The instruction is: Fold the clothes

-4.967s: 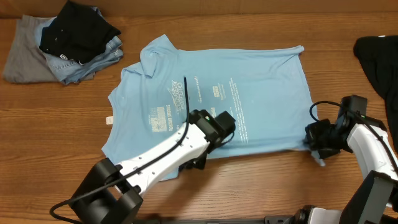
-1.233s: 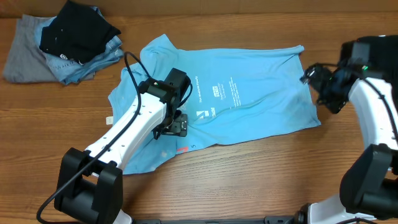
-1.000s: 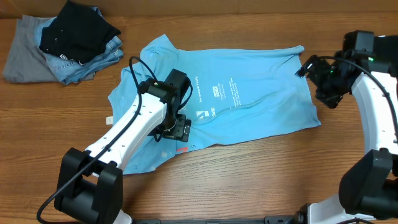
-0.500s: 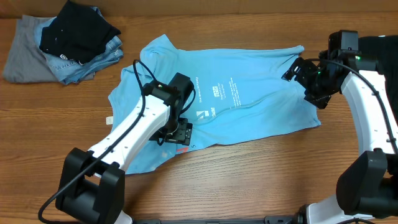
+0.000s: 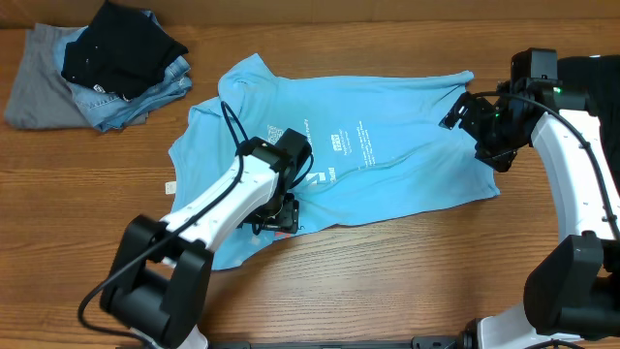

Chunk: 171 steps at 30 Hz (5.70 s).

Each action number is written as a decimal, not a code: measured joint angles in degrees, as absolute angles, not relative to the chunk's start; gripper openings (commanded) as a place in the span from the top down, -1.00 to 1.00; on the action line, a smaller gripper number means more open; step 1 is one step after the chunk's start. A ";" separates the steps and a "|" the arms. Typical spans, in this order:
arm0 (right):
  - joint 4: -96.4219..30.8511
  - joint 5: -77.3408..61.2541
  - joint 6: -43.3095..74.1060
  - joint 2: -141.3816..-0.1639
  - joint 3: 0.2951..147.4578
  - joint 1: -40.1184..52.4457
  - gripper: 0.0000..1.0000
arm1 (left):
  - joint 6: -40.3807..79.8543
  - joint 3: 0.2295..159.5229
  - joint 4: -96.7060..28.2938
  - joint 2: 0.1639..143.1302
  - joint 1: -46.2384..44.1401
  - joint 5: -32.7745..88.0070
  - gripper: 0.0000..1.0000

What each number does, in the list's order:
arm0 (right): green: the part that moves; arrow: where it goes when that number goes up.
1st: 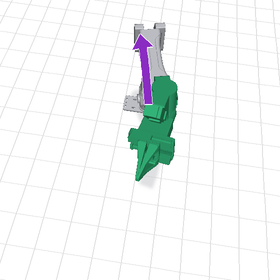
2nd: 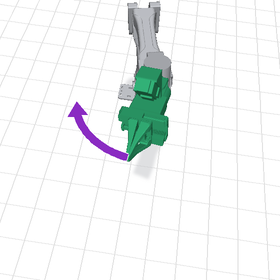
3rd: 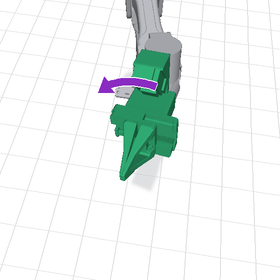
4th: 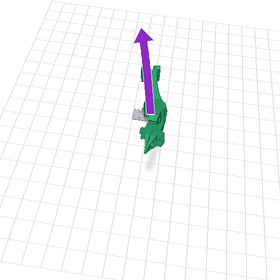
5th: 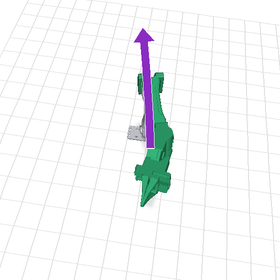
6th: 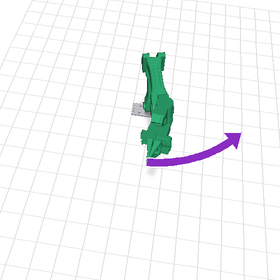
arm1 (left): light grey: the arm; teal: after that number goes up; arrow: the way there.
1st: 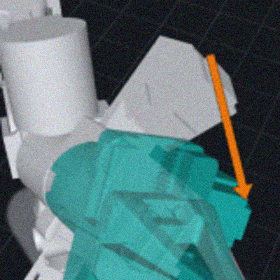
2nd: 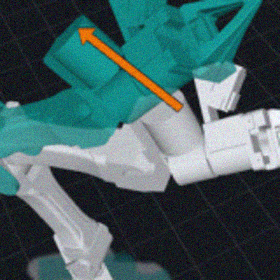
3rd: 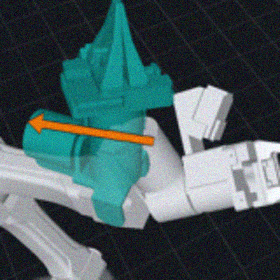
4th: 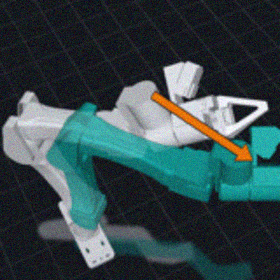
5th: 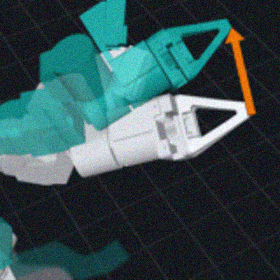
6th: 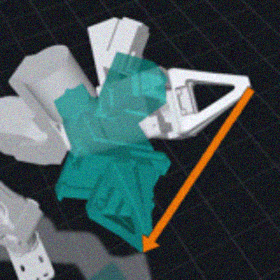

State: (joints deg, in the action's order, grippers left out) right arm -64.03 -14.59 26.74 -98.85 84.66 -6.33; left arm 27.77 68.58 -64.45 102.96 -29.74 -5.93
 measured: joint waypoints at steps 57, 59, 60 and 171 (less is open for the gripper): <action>-65.52 -12.40 26.74 -98.85 84.66 -6.33 -1.00 | 28.14 78.32 -70.35 108.44 -14.81 -25.71 -0.99; -65.47 -12.43 26.74 -98.85 84.66 -6.33 -1.00 | 28.14 79.85 -72.97 108.44 -14.48 -25.10 -1.00; -65.43 -12.43 26.70 -98.85 84.66 -6.35 -1.00 | 28.16 80.93 -74.17 108.44 -14.55 -24.51 -1.00; -50.89 -9.43 30.70 -99.09 62.78 -6.33 0.84 | 21.06 61.95 -64.01 104.88 -5.65 5.85 0.60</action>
State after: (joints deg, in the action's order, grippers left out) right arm -50.89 -9.43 30.70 -99.09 62.78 -6.33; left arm 21.06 61.95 -64.01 104.88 -5.65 5.85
